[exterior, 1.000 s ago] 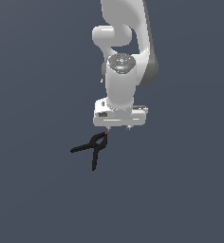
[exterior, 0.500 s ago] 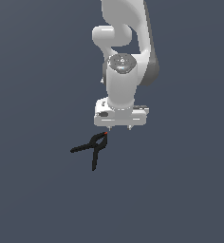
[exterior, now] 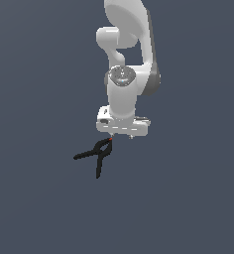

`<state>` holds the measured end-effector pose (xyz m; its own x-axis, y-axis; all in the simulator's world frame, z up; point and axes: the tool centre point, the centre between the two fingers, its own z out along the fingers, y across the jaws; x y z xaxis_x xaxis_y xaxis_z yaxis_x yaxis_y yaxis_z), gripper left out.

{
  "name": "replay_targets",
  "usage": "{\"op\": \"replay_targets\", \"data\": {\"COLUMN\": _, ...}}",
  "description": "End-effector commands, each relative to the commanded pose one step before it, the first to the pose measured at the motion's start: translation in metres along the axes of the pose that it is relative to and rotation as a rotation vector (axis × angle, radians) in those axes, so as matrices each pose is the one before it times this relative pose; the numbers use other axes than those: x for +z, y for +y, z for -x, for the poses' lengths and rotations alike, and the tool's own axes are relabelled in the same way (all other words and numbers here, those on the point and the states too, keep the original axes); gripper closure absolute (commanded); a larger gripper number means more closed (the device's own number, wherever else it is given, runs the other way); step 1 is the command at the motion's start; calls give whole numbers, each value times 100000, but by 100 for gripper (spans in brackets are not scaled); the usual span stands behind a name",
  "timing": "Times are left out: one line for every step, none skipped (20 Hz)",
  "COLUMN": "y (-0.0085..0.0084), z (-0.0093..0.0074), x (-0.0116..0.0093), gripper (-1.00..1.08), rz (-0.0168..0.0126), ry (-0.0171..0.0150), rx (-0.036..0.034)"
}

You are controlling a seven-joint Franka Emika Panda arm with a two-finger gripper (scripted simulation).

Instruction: Pick up the object and move it to a goal position.

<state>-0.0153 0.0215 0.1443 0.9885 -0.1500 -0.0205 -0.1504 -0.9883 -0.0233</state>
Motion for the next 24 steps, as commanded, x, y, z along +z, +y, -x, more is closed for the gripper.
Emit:
{"op": "replay_targets", "data": {"y": 579, "z": 347, "x": 1162, "gripper": -60, "rz": 104, "ry": -301, "rx": 6435}}
{"op": "replay_targets", "data": {"y": 277, "z": 145, "x": 518, "gripper": -60, "rz": 68, "ry": -111, "rx": 2952}}
{"op": "replay_targets", "data": {"y": 303, "z": 150, "x": 544, "gripper": -60, "rz": 89, "ry": -109, "rx": 3129}}
{"op": "replay_targets", "data": {"y": 329, "z": 154, "x": 568, "gripper": -60, "rz": 112, "ry": -105, "rx": 3301}}
{"op": "replay_targets", "data": {"y": 345, "z": 151, "x": 571, "gripper": -60, "rz": 132, "ry": -96, "rx": 3358}}
{"op": "replay_targets", "data": {"y": 355, "z": 145, "x": 566, "gripper": -60, "rz": 150, "ry": -83, "rx": 3362}}
{"op": "replay_targets", "data": {"y": 366, "z": 138, "x": 560, "gripper": -60, "rz": 168, "ry": -69, "rx": 3365}}
{"op": "replay_targets", "data": {"y": 375, "z": 131, "x": 552, "gripper": -60, "rz": 185, "ry": -55, "rx": 3358}}
{"op": "replay_targets", "data": {"y": 369, "z": 118, "x": 525, "gripper": -60, "rz": 193, "ry": -38, "rx": 3226}}
{"op": "replay_targets", "data": {"y": 358, "z": 104, "x": 491, "gripper": -60, "rz": 196, "ry": -22, "rx": 3054}}
{"op": "replay_targets", "data": {"y": 345, "z": 91, "x": 459, "gripper": -60, "rz": 196, "ry": -8, "rx": 2881}}
{"op": "replay_targets", "data": {"y": 330, "z": 80, "x": 427, "gripper": -60, "rz": 194, "ry": 5, "rx": 2708}}
{"op": "replay_targets", "data": {"y": 314, "z": 69, "x": 396, "gripper": -60, "rz": 190, "ry": 15, "rx": 2535}}
{"op": "replay_targets", "data": {"y": 297, "z": 58, "x": 365, "gripper": -60, "rz": 184, "ry": 24, "rx": 2361}}
{"op": "replay_targets", "data": {"y": 279, "z": 49, "x": 336, "gripper": -60, "rz": 176, "ry": 31, "rx": 2187}}
{"op": "replay_targets", "data": {"y": 260, "z": 41, "x": 306, "gripper": -60, "rz": 166, "ry": 36, "rx": 2012}}
{"op": "replay_targets", "data": {"y": 240, "z": 34, "x": 278, "gripper": -60, "rz": 155, "ry": 40, "rx": 1838}}
{"op": "replay_targets", "data": {"y": 219, "z": 28, "x": 250, "gripper": -60, "rz": 143, "ry": 41, "rx": 1664}}
{"op": "replay_targets", "data": {"y": 197, "z": 23, "x": 222, "gripper": -60, "rz": 130, "ry": 41, "rx": 1488}}
{"op": "replay_targets", "data": {"y": 176, "z": 18, "x": 195, "gripper": -60, "rz": 117, "ry": 40, "rx": 1313}}
{"op": "replay_targets", "data": {"y": 153, "z": 14, "x": 168, "gripper": -60, "rz": 103, "ry": 37, "rx": 1139}}
{"op": "replay_targets", "data": {"y": 130, "z": 11, "x": 142, "gripper": -60, "rz": 87, "ry": 34, "rx": 962}}
{"op": "replay_targets", "data": {"y": 107, "z": 8, "x": 116, "gripper": -60, "rz": 72, "ry": 29, "rx": 788}}
{"op": "replay_targets", "data": {"y": 83, "z": 6, "x": 90, "gripper": -60, "rz": 56, "ry": 23, "rx": 613}}
